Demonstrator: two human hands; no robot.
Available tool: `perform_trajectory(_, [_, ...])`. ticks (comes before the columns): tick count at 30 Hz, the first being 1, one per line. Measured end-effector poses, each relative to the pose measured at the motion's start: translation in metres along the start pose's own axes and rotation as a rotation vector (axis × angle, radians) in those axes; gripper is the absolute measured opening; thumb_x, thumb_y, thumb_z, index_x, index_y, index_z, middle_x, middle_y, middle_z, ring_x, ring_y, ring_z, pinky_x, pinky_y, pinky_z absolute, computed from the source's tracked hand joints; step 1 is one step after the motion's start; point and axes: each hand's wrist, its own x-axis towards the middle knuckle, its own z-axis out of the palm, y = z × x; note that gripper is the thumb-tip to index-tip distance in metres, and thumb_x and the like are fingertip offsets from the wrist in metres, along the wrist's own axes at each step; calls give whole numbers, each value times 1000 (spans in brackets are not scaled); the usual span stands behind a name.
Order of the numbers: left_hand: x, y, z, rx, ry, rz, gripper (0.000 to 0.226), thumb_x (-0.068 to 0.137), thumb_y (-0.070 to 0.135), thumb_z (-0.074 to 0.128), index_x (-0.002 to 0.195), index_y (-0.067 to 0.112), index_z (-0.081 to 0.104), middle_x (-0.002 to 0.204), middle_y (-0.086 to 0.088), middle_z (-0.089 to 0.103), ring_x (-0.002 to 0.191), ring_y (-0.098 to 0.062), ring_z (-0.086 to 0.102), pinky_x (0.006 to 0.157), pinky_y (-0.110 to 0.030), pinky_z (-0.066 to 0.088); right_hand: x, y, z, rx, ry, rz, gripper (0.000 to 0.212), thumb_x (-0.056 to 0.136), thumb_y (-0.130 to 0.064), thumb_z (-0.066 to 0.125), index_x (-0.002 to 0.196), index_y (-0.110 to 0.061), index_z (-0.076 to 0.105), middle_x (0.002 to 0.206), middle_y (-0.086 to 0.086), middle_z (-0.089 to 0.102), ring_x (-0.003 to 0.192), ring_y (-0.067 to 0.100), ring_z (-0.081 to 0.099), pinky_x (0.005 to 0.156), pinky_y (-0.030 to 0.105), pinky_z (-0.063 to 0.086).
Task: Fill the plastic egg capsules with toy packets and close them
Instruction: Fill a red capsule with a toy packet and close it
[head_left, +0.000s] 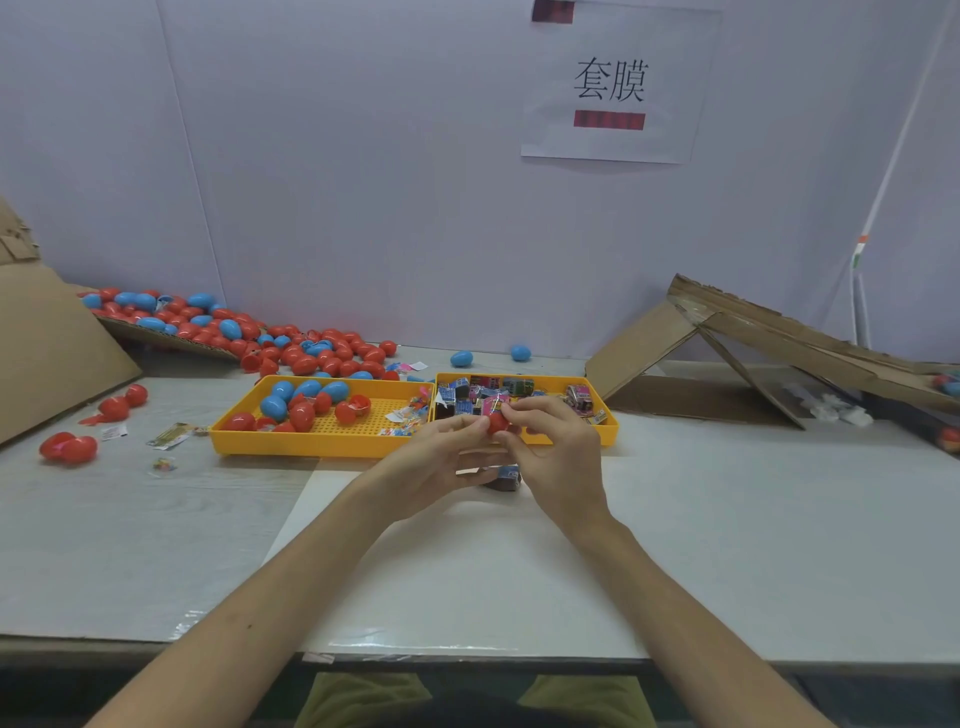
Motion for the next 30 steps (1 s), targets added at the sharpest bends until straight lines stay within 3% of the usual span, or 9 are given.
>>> perform_trajectory(4, [0,-1,-2,-3,-23,-7,37,97,41,65,125,15,64,130,-12,69,123,-27,65,96,-34,54,0,1,0,26,0,-25,27,80,-3,81,106,-7,77,102,4,71,97,7,61,89,11,47])
perform_trajectory(9, [0,2,1,1,-29,-17,50,100,51,57,138,18,62,138,-8,65,124,-23,64,99,-36,46,0,0,1,51,-23,-10,34,82,-1,78,114,-10,76,107,1,67,101,8,61,86,26,55])
perform_trajectory(13, [1,0,1,-2,12,-13,53,101,45,57,140,9,57,139,-9,64,120,-22,65,99,-37,45,1,-2,0,36,-30,-7,41,84,-4,77,122,-18,72,111,-6,68,102,4,61,89,17,49])
perform_trajectory(17, [0,2,2,2,18,-5,52,102,43,55,141,9,56,139,-9,64,123,-24,64,101,-37,46,0,-2,1,37,-7,14,36,81,-6,80,116,-12,74,106,-9,70,99,-1,61,90,7,43])
perform_trajectory(25, [-2,1,2,-24,-2,-23,33,102,41,55,124,19,69,134,-9,66,124,-25,63,101,-38,46,0,2,1,23,4,8,30,78,-3,82,108,-5,77,98,3,75,91,6,64,85,14,50])
perform_trajectory(30, [-3,2,3,-31,-37,-27,38,104,41,53,132,17,65,138,-7,64,125,-24,63,101,-36,48,0,2,1,29,-4,1,32,81,-4,79,113,-8,76,101,0,74,93,5,63,86,9,46])
